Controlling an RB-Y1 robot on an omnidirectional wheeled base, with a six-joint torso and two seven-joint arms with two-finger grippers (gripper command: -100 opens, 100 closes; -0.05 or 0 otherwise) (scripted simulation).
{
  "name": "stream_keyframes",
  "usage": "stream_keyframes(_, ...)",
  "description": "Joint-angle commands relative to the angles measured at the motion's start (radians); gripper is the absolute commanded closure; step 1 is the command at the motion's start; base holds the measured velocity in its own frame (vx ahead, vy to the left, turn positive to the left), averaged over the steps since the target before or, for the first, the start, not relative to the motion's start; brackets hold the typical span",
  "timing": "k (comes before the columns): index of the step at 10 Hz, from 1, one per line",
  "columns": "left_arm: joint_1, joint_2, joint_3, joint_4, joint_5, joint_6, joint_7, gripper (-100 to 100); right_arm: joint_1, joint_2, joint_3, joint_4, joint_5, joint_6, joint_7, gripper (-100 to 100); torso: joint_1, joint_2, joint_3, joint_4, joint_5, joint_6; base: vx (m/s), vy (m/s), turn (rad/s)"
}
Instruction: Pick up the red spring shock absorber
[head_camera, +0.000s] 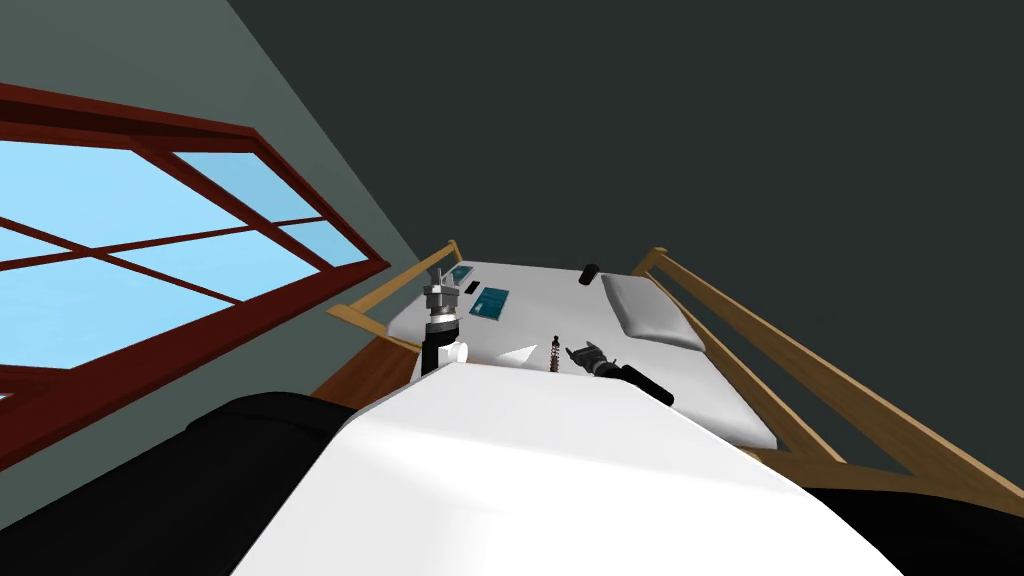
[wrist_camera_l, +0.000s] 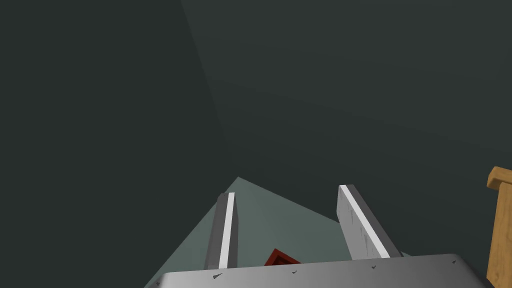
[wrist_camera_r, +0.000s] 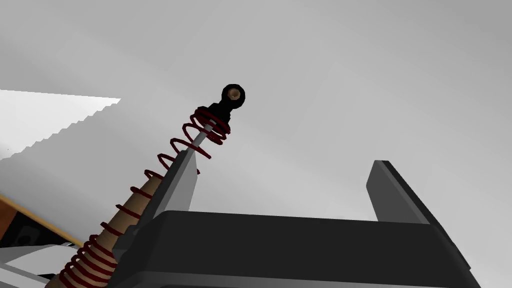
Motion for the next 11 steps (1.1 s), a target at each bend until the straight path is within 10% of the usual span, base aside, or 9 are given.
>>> stream_keyframes(1, 0.000, 0.000, 0.000, 0.000, 0.000, 0.000, 0.000, 0, 0.025, 0.024, 0.009, 0.037, -0.043, 0.037, -0.028, -100, 0.000, 0.000, 0.000, 0.000, 0.000, 0.000, 0.129, 0.108, -0.060)
stream_keyframes(11, 0.000, 0.000, 0.000, 0.000, 0.000, 0.000, 0.000, 0, 0.149, 0.199, 0.007, 0.181, -0.173, 0.143, -0.092, -100, -0.008, 0.001, 0.004, 0.002, -0.001, -0.001, 0.065, -0.003, 0.006)
